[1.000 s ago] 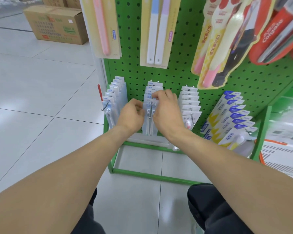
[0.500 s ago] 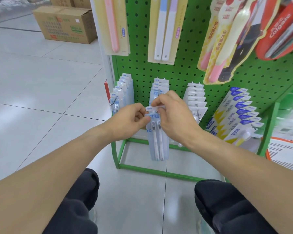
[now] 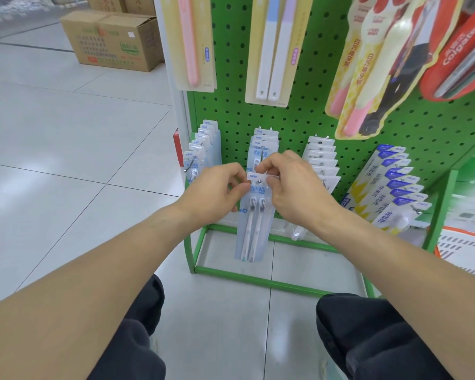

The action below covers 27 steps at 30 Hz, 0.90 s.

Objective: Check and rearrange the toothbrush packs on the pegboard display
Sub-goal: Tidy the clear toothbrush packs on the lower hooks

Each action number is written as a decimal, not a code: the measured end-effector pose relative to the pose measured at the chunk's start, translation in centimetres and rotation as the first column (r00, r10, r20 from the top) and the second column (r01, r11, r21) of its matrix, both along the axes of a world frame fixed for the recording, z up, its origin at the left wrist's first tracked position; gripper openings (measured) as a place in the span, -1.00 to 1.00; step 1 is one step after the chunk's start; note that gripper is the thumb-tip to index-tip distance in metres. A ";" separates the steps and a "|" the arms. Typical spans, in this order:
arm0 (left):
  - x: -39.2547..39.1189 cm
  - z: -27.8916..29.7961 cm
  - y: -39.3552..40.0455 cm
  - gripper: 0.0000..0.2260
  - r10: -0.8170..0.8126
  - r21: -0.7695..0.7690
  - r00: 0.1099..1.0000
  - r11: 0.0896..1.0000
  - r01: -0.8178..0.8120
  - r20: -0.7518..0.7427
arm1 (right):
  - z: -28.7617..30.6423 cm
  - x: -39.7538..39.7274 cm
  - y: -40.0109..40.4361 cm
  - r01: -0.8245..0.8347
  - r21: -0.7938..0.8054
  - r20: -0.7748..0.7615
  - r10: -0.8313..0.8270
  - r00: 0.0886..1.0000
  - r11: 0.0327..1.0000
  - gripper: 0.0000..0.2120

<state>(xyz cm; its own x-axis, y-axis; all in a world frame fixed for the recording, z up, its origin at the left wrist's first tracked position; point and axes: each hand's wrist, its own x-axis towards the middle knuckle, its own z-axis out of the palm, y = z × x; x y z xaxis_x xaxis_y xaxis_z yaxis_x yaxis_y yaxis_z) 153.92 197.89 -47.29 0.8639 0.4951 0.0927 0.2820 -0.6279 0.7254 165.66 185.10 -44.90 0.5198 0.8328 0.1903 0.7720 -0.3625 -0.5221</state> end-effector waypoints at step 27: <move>-2.8 3.1 -0.4 -0.80 -0.128 -0.425 0.988 0.892 0.153 0.087 | -0.2 -0.2 0.1 -0.130 0.373 -0.281 0.245 0.928 0.919 -0.90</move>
